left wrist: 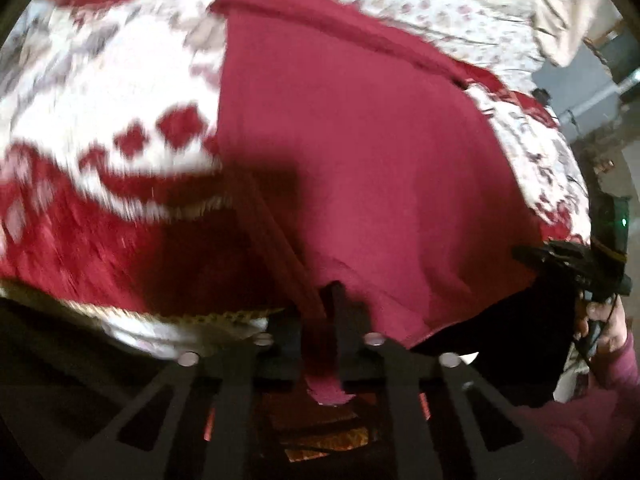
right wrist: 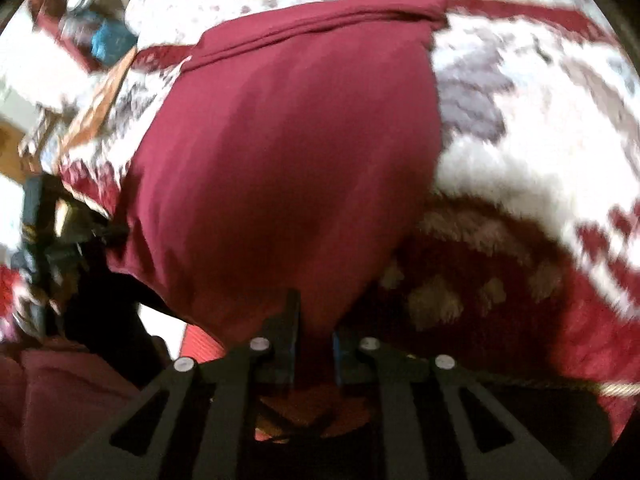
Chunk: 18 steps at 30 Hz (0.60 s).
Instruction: Fold small clothes
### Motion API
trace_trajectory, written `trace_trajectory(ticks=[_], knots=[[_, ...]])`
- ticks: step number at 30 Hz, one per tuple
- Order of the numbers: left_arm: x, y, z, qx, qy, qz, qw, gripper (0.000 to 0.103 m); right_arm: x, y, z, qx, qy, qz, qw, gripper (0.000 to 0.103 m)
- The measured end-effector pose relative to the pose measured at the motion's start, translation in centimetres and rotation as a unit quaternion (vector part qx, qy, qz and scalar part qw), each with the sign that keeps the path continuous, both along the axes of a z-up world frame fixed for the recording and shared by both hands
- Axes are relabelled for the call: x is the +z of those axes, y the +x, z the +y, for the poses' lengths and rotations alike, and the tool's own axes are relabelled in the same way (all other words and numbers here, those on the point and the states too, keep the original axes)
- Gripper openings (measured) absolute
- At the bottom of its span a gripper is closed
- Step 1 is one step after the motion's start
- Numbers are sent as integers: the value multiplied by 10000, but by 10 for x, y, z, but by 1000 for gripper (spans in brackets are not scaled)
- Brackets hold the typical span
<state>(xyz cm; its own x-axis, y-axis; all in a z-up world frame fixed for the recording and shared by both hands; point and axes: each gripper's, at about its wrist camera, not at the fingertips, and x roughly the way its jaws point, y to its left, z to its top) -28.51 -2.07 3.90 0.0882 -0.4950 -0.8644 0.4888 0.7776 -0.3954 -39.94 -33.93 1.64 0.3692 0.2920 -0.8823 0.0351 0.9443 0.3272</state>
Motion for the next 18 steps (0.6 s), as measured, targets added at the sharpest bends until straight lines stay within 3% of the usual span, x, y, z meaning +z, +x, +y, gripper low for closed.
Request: trace_trajectory(ticks=[6, 10, 14, 18], knots=[[60, 26, 9, 30, -703, -656, 9954, 0, 60, 16, -3, 216, 434, -943, 9944, 12], [83, 65, 6, 359, -918, -1086, 9892, 0, 92, 44, -26, -155, 433, -1493, 9877, 12], [99, 109, -10, 589, -969, -1555, 9813, 0, 104, 79, -44, -493, 378, -1788, 9819, 12], [99, 167, -30, 883, -1042, -1655, 9767, 0, 106, 124, -66, -873, 127, -1977, 9763, 12]])
